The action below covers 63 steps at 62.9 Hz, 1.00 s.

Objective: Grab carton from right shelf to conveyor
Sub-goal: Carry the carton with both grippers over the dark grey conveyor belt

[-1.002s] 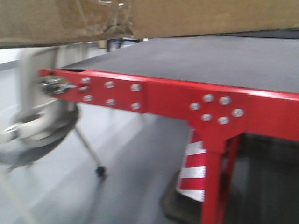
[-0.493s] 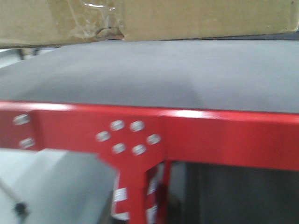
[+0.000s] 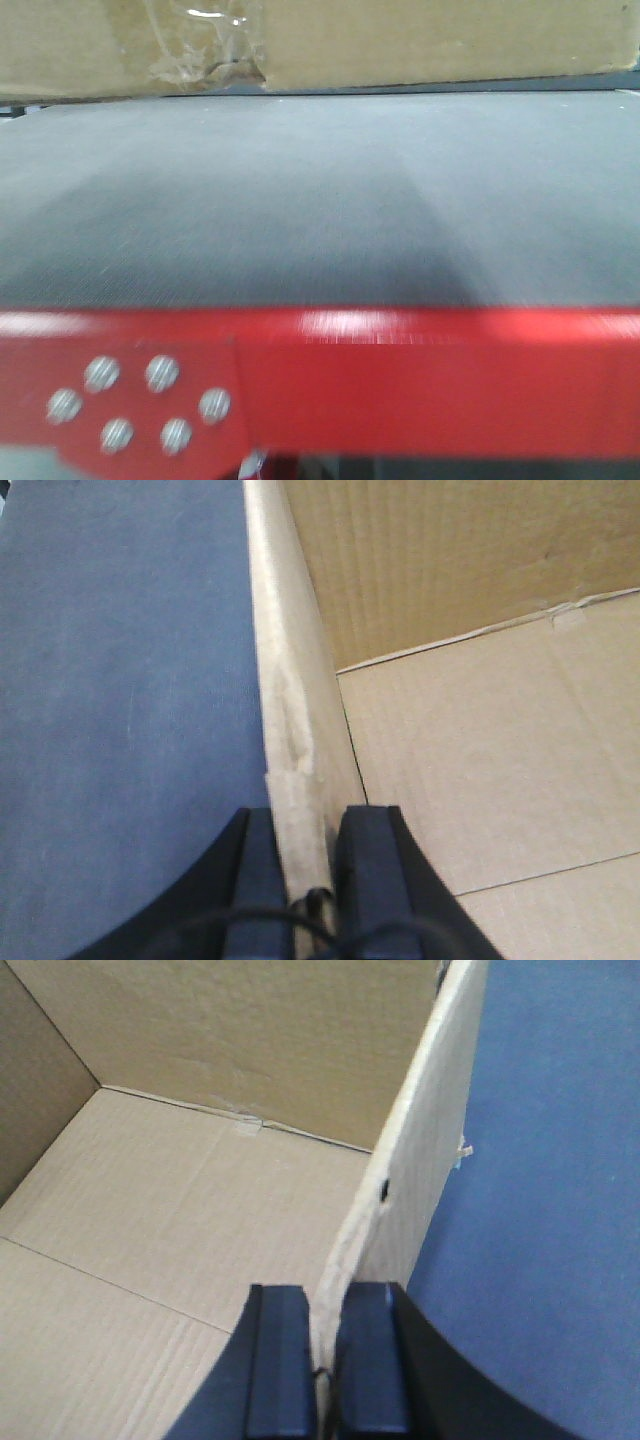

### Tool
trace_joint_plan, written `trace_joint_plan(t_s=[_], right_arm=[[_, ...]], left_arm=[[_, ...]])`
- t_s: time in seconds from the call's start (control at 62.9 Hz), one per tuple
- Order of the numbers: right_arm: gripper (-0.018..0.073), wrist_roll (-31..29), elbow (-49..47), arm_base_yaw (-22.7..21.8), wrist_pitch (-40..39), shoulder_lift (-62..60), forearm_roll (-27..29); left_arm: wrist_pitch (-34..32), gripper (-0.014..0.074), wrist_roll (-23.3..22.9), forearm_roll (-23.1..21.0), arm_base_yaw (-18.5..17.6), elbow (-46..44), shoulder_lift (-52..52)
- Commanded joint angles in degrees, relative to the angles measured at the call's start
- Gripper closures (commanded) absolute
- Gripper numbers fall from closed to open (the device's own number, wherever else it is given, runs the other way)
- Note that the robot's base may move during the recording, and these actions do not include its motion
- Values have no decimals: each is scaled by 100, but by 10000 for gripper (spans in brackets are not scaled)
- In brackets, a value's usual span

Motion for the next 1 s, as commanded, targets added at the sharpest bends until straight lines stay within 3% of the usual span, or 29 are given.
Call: trace_joint_plan(t_s=[0.0,0.986], right_arm=[[627,-102,-33,-21,-152,-96,-129],[627,-102,-33,-21,-152,-96,-129]], left_arm=[[59,616,81,596,18,-5,-29],[55,616,81,596,18,-5,-29]])
